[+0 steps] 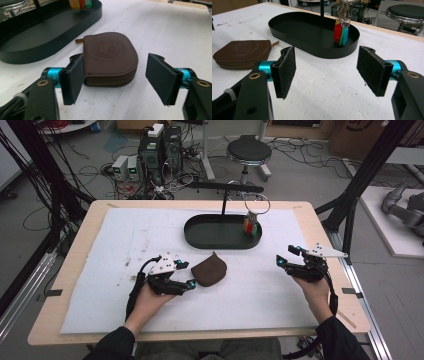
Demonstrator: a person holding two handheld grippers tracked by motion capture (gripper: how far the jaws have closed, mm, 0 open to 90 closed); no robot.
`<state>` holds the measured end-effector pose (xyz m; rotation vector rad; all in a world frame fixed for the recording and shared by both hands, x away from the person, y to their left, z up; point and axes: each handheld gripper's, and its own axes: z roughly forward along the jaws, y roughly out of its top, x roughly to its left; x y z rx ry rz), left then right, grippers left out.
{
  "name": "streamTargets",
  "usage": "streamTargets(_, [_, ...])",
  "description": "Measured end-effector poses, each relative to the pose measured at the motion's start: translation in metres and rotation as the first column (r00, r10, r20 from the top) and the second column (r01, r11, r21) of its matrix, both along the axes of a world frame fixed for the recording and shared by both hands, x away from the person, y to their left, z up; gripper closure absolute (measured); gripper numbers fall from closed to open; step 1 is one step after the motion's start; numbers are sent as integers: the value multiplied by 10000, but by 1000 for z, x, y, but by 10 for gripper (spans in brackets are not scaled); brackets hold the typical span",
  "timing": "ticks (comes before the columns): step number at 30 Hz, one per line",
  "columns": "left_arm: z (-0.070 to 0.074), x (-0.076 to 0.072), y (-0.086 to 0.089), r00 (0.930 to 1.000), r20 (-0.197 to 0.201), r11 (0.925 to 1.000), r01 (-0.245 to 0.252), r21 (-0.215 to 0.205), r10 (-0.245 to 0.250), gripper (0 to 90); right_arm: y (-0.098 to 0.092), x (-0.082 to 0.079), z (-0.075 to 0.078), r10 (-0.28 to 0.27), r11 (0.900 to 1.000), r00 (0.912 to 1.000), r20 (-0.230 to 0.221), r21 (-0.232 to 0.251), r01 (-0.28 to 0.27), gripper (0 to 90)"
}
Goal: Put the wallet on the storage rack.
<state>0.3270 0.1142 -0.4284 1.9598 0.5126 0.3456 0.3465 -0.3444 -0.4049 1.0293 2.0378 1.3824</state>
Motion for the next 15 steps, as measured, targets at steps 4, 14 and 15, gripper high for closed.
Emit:
streamTargets(4, [-4, -1, -11, 9997, 201, 9990, 149, 427, -158, 398, 1, 0, 0, 38, 10000, 10000, -66, -24, -39, 324])
streamTargets(14, [-9, 1, -25, 9987, 464, 9962, 166, 856, -207, 545, 1, 1, -1, 83, 10000, 9999, -112, -46, -83, 324])
streamTargets(15, [-10, 0, -29, 9983, 508, 9951, 246, 961, -296, 546, 1, 1, -1, 86, 10000, 9999, -118, -37, -87, 324])
